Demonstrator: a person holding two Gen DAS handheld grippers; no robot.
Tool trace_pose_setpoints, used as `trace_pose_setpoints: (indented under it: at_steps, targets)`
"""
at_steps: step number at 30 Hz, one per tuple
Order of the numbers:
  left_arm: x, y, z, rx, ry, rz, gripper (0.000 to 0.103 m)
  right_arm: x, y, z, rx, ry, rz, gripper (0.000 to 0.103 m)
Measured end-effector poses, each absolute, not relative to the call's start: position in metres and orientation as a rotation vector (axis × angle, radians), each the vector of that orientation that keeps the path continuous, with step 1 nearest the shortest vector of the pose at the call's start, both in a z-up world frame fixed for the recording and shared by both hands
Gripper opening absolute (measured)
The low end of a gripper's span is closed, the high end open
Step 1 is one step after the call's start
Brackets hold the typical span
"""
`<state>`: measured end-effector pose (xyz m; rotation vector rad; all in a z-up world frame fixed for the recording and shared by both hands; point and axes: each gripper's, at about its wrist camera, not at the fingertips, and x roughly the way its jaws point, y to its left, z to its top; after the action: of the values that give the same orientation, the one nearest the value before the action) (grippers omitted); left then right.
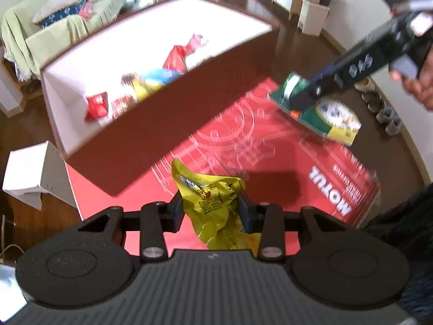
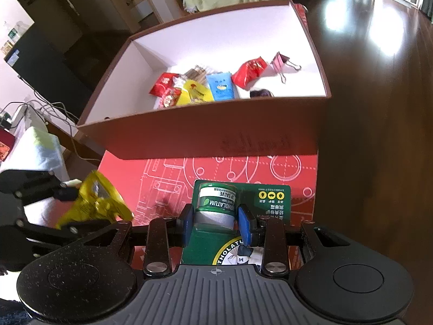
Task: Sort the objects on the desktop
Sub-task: 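Carry the yellow pouch and green ointment box over the box with both tools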
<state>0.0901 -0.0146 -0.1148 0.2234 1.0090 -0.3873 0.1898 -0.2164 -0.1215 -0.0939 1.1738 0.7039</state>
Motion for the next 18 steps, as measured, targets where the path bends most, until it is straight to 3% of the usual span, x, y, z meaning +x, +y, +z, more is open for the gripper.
trace_pose_setpoints:
  at_steps: [11,18]
  targets:
    - [0.126,0.007,-0.046,0.248,0.851,-0.346,0.035,0.207,-0.199,-0.080,-0.097,1.082,0.815,0.034]
    - [0.172,0.019,-0.035,0.340,0.807,-0.293,0.035,0.238,-0.179,-0.056,-0.101,1.006,0.859,0.034]
